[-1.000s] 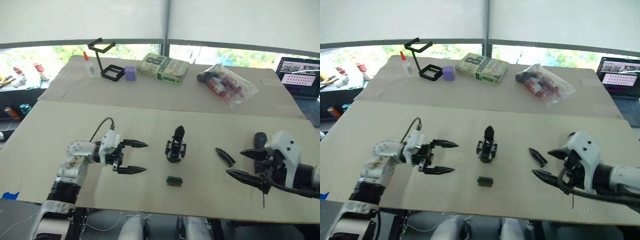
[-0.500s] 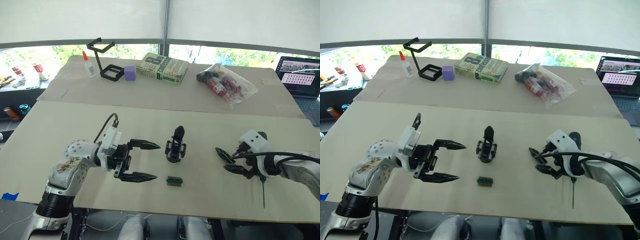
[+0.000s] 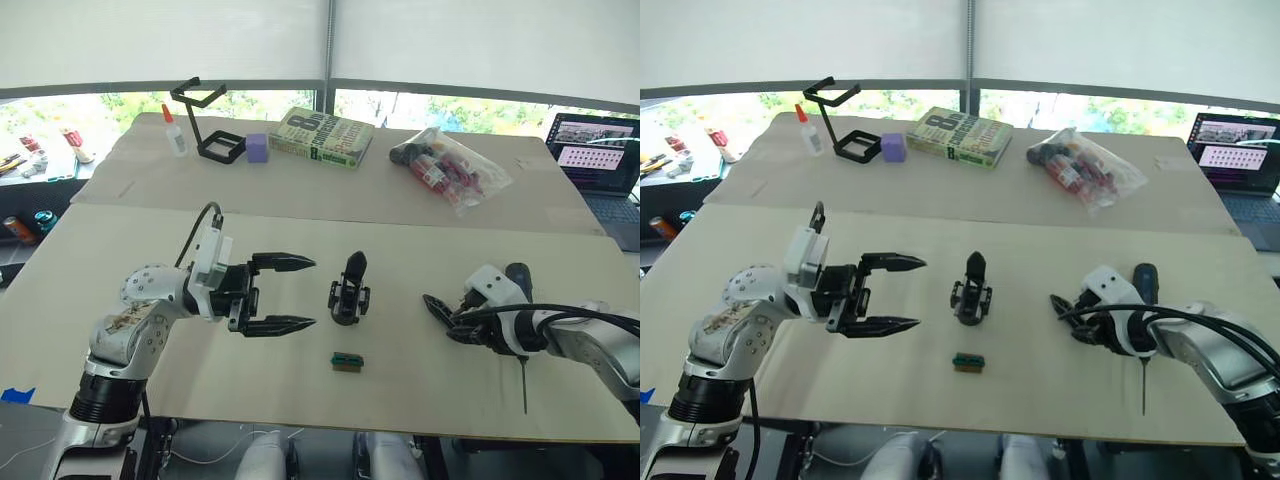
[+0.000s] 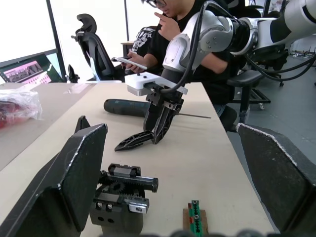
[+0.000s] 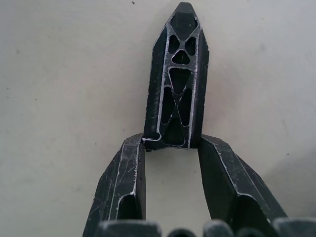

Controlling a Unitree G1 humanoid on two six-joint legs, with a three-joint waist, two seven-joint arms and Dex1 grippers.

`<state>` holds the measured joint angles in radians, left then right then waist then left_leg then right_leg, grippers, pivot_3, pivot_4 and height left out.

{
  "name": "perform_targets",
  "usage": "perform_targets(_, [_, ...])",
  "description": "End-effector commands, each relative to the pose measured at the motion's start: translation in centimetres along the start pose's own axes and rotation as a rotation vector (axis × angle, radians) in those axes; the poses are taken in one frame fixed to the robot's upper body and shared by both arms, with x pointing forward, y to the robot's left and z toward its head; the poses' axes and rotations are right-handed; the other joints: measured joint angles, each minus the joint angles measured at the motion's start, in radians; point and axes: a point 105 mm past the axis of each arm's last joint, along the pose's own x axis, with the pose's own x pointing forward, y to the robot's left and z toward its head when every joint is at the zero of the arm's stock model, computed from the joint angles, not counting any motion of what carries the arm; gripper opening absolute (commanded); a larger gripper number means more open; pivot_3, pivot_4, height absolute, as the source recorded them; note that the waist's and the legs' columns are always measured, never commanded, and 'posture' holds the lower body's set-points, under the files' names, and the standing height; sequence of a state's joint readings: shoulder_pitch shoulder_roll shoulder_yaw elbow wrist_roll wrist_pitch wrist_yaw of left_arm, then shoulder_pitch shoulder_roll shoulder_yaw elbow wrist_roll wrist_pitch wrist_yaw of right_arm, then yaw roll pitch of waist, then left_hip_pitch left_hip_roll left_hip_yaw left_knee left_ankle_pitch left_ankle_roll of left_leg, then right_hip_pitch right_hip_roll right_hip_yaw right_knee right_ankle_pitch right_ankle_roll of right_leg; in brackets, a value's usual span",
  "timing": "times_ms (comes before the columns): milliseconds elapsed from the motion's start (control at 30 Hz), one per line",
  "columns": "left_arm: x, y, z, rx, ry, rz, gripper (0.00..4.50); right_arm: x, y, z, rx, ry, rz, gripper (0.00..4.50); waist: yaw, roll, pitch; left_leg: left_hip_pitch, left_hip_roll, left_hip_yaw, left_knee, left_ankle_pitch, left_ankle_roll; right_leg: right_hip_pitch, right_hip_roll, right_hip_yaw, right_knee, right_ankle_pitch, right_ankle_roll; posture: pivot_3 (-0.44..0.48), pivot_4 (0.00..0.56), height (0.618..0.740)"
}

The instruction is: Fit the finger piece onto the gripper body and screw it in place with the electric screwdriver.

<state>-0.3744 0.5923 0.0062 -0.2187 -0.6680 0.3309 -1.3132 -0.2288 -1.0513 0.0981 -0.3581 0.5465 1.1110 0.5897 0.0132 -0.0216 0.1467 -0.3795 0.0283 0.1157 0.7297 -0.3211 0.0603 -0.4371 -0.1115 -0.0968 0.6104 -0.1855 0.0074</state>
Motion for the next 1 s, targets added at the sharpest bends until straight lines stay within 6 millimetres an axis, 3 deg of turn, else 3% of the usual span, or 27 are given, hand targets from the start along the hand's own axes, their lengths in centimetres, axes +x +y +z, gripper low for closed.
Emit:
perform_targets(33, [0.3,0.0,0.3,0.008,-0.015,-0.016,4.50,-0.6,-0.5,-0.9,-0.004,0.020,-0.042,1.15,0.004,0.000,0.000,0.000,0.000,0.000,0.000,0.000,0.000,0.000,0.000,0.000,0.000,0.000,0.000,0.000,0.150,0.740])
perform_targets(167, [1.0,1.0,0.9,-0.039,-0.065,0.033,4.50,-1.8,-0.5,0.2,-0.031,-0.102,-0.081,1.15,0.017,0.000,0.000,-0.002,-0.001,0.000,0.000,0.000,0.000,0.000,0.000,0.000,-0.001,0.000,0.000,0.000,0.150,0.740])
perform_targets(300, [2.2,3.9,2.0,-0.183,-0.152,0.203,4.50,-5.7,0.0,5.1,-0.174,-0.497,-0.218,1.15,0.024,0.000,0.000,-0.002,-0.001,0.000,0.000,0.000,0.000,-0.001,0.000,0.001,0.000,0.000,0.001,0.000,0.150,0.740])
perform_targets(400, [3.6,6.0,3.8,-0.297,-0.270,0.306,4.50,-8.3,0.9,7.5,-0.240,-0.693,-0.321,1.15,0.024,0.000,0.000,-0.002,-0.001,-0.001,0.000,0.001,-0.002,-0.001,0.000,0.001,0.001,-0.003,0.007,0.000,0.150,0.740])
perform_targets(500, [5.0,8.0,5.3,-0.363,-0.357,0.377,4.50,-9.8,3.2,10.2,-0.377,-0.865,-0.366,1.15,0.021,0.000,0.000,0.000,-0.001,-0.002,0.000,0.001,-0.002,0.001,0.001,0.002,0.001,-0.003,0.008,0.000,0.150,0.740])
perform_targets(600, [6.2,9.5,6.2,-0.410,-0.419,0.425,4.50,-10.0,5.0,11.9,-0.466,-0.949,-0.382,1.15,0.013,0.000,0.001,0.000,-0.002,-0.002,0.000,0.002,-0.003,0.000,0.002,0.002,0.001,-0.002,0.006,0.000,0.150,0.740])
perform_targets(733, [9.0,9.0,6.6,-0.403,-0.418,0.342,4.50,-8.7,6.2,13.1,-0.520,-0.991,-0.357,1.15,0.000,0.000,0.001,0.001,-0.005,-0.002,0.000,0.003,-0.004,0.000,0.002,0.002,0.001,0.000,0.002,0.000,0.150,0.740])
perform_targets(1000, [9.9,7.8,7.0,-0.437,-0.436,0.249,4.50,-7.8,6.6,14.0,-0.495,-1.001,-0.351,1.15,-0.001,0.000,0.001,0.001,-0.007,-0.002,0.000,0.003,-0.005,0.000,0.002,0.002,0.001,0.000,0.002,0.000,0.150,0.740])
